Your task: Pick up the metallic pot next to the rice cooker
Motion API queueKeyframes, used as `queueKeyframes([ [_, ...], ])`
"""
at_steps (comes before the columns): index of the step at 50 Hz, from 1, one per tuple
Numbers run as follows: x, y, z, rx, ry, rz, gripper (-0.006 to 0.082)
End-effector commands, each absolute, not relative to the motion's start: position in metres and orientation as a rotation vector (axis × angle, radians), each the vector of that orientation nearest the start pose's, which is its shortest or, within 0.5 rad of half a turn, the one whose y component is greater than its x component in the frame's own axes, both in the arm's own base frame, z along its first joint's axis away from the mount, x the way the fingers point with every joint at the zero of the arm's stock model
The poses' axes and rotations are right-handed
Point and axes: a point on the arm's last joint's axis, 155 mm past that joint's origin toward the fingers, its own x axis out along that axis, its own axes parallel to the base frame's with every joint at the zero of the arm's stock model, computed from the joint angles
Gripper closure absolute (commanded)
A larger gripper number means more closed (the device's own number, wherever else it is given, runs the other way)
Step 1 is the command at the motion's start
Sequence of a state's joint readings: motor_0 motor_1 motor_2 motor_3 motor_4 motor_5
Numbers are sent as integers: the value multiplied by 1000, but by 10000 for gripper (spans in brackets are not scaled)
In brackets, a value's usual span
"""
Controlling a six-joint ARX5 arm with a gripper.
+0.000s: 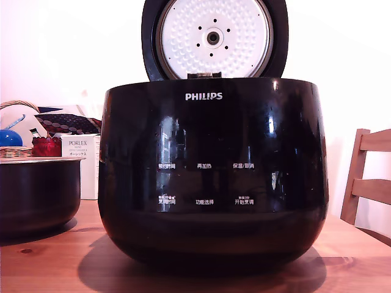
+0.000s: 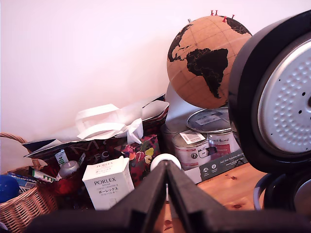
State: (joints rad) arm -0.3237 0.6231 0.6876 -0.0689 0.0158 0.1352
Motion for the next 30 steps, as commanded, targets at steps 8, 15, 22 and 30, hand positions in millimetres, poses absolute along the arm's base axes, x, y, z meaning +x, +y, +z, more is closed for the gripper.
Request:
queueKeyframes([
  [8,280,-92,303,146,100,-334,786],
  [15,281,-92,307,144,82,-332,786],
  [22,283,-89,319,148,41,-311,786],
  [30,281,-72,341,196,-14,-239,787],
])
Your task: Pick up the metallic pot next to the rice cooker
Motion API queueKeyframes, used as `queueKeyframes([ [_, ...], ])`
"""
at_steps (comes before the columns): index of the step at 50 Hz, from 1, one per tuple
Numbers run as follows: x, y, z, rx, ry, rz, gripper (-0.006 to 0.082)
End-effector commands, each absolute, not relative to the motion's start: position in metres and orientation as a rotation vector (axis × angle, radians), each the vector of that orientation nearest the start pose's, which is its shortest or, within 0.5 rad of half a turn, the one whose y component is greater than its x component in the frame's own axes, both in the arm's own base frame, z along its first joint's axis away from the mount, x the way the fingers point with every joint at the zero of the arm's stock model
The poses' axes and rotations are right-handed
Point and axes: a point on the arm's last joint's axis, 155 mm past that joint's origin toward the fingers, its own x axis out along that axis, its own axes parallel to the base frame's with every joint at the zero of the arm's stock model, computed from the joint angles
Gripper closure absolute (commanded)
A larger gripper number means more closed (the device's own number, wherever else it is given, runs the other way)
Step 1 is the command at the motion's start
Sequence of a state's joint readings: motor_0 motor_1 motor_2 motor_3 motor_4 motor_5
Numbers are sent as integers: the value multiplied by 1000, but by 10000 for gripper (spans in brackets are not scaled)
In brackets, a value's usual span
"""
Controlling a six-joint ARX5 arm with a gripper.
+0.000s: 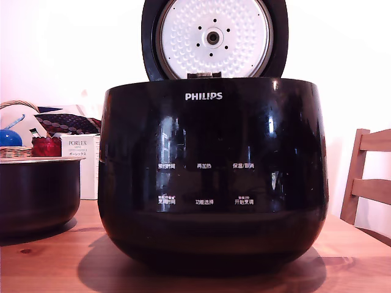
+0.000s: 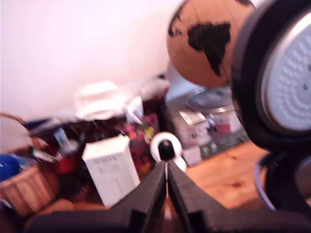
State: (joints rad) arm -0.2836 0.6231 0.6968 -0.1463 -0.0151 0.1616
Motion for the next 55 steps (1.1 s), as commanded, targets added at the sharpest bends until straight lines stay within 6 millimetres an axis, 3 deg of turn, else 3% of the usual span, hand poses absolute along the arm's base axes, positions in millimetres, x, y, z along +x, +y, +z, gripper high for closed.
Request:
queueKeyframes([
  [1,281,-69,345,194,-21,-231,787],
  [10,270,-50,361,325,-30,-171,788],
  [15,264,-47,350,442,38,-187,788],
  [19,257,-50,334,500,116,-234,789],
  [23,245,-69,315,584,165,-374,789],
  [24,237,-78,298,620,214,-459,789],
  [27,231,-85,280,640,273,-534,789],
  [38,218,-94,220,681,509,-706,774],
  [41,219,-94,208,702,559,-734,721],
  [48,232,-92,188,717,644,-750,417],
  [55,248,-82,164,741,750,-720,346],
])
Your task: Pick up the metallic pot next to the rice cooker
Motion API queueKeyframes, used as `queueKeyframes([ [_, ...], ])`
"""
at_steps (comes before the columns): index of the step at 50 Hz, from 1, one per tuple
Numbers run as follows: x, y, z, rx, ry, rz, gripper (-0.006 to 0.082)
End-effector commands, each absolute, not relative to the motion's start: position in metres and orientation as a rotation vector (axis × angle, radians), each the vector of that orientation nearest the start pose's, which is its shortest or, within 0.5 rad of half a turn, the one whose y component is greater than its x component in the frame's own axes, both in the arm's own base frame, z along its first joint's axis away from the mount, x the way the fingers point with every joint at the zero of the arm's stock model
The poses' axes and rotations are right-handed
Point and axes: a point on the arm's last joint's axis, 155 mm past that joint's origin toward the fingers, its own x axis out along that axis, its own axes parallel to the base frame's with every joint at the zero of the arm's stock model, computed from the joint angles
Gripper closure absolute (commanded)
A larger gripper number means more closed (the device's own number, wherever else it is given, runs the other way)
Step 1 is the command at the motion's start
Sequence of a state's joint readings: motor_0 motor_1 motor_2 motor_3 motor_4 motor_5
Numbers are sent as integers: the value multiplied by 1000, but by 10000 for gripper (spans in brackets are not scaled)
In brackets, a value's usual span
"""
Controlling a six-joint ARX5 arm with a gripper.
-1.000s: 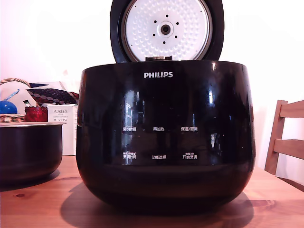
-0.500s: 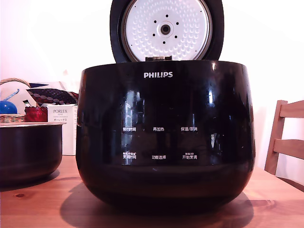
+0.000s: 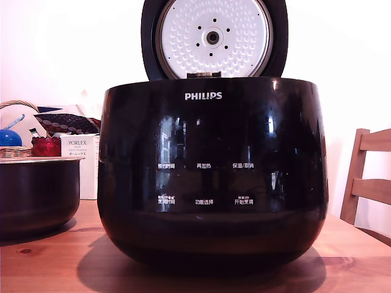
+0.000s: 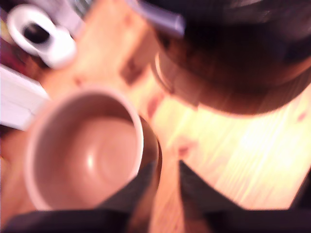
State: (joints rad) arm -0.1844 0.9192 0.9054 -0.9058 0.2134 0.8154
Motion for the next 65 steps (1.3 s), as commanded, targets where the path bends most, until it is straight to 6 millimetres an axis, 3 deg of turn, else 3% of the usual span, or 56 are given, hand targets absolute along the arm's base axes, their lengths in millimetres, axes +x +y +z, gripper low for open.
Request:
queueKeyframes([
  [1,249,-81,161,744,765,-716,346],
  [12,261,-77,133,807,856,-752,346],
  [28,285,-69,107,969,882,-791,347],
  [52,305,-63,72,1031,973,-827,360],
  [56,304,-62,69,1045,978,-838,420],
  [65,306,-62,69,1054,976,-837,664],
])
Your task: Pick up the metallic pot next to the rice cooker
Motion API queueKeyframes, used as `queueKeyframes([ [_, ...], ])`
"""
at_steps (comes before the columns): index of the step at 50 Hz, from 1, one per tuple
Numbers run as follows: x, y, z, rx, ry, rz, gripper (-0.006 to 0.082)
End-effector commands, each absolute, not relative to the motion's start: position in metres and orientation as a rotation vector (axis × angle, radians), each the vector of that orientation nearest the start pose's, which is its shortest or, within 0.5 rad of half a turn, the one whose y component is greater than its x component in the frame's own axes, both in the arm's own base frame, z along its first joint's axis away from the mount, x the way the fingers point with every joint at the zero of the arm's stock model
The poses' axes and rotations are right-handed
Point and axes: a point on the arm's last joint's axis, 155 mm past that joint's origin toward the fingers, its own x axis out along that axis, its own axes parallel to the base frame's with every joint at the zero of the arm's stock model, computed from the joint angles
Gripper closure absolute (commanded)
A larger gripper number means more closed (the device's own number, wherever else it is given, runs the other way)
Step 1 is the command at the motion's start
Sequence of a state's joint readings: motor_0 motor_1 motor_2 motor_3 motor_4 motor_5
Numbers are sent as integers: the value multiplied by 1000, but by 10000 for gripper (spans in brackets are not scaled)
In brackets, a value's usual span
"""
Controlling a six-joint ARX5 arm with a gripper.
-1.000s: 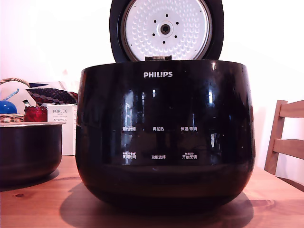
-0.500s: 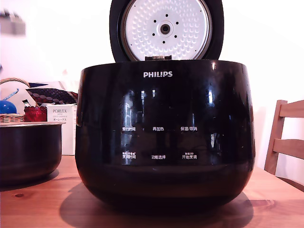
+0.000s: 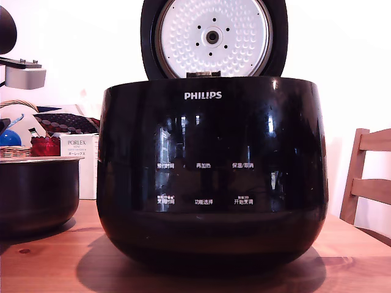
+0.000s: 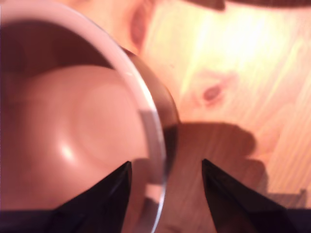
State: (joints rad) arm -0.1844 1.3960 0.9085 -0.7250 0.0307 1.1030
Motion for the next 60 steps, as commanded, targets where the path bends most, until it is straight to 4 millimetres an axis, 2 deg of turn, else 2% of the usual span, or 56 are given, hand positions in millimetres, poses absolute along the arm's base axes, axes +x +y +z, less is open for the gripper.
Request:
queueKeyframes([
  [1,307,-61,70,1057,977,-833,675],
  [5,309,-60,74,1064,976,-822,699],
  [12,314,-61,82,1066,964,-816,792],
  [26,305,-59,83,1058,1001,-837,791],
  [40,306,-53,88,1095,1025,-804,791],
  [54,307,-53,109,1119,981,-760,791],
  [60,302,-50,120,1132,974,-744,791],
])
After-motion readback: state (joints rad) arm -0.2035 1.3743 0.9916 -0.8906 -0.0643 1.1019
